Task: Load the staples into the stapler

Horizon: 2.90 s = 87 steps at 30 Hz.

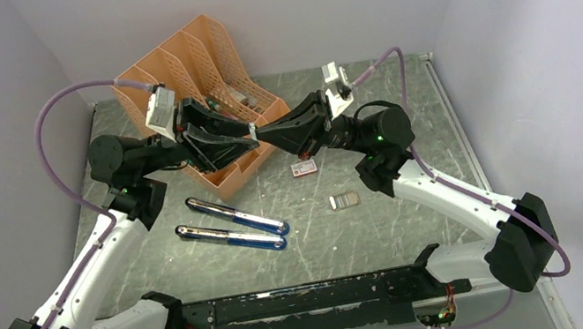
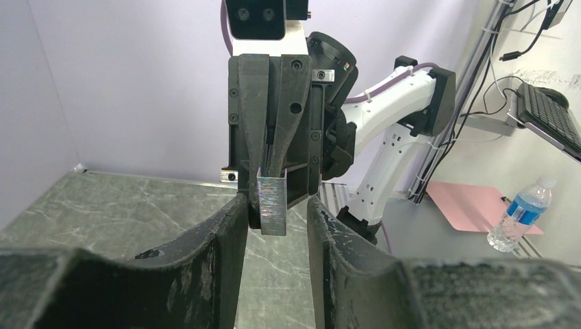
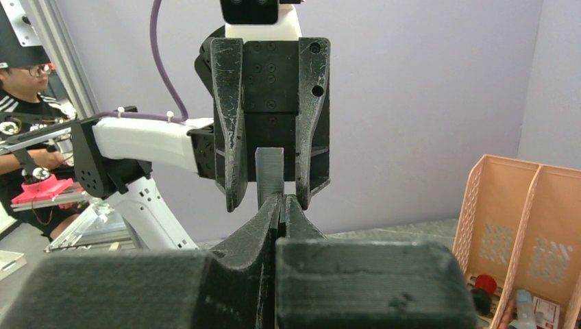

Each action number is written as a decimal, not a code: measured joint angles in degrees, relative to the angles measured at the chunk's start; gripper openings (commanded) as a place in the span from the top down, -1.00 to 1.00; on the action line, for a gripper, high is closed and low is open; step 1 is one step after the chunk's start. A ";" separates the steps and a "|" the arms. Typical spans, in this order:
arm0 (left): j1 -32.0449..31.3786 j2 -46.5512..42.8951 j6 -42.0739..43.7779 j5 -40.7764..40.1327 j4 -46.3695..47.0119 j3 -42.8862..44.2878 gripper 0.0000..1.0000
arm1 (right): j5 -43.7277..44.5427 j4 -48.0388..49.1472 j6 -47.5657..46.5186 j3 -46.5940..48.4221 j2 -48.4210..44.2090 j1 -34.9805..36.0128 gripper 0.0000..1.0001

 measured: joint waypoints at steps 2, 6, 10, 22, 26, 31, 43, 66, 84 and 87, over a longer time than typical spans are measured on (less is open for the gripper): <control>0.00 0.00 -0.26 0.02 0.22 -0.02 0.13 | 0.00 0.00 -0.07 0.00 -0.02 0.02 1.00; 0.00 0.00 -0.74 0.07 0.48 -0.02 0.06 | 0.04 -0.02 -0.09 0.00 -0.02 0.00 1.00; 0.00 -0.02 -1.09 0.07 0.70 -0.02 0.04 | 0.07 -0.22 -0.20 0.00 -0.02 0.00 1.00; 0.00 -0.31 -1.09 -0.15 0.68 -0.02 0.10 | -0.02 -0.46 -0.28 0.00 -0.02 -0.02 1.00; 0.00 -0.31 -1.05 -0.55 0.66 -0.02 0.14 | -0.11 -0.44 -0.28 0.00 -0.02 -0.02 1.00; 0.00 -0.31 -0.94 -0.94 0.63 -0.02 0.26 | -0.22 -0.44 -0.28 0.00 -0.02 -0.02 1.00; 0.00 -0.66 -0.79 -1.38 0.57 -0.02 0.46 | -0.28 -0.63 -0.42 -0.02 -0.07 0.04 1.00; 0.00 -0.66 -0.63 -1.33 0.57 -0.02 0.86 | -0.04 -0.76 -0.44 -0.02 -0.22 0.09 0.65; -0.04 -0.66 -1.18 0.59 1.05 -0.02 0.86 | 3.85 -2.47 -1.84 -2.16 -3.17 0.07 0.30; -0.07 -0.66 -1.20 1.20 1.11 -0.02 0.86 | 5.44 -2.62 -2.45 -2.91 -4.37 -0.11 0.29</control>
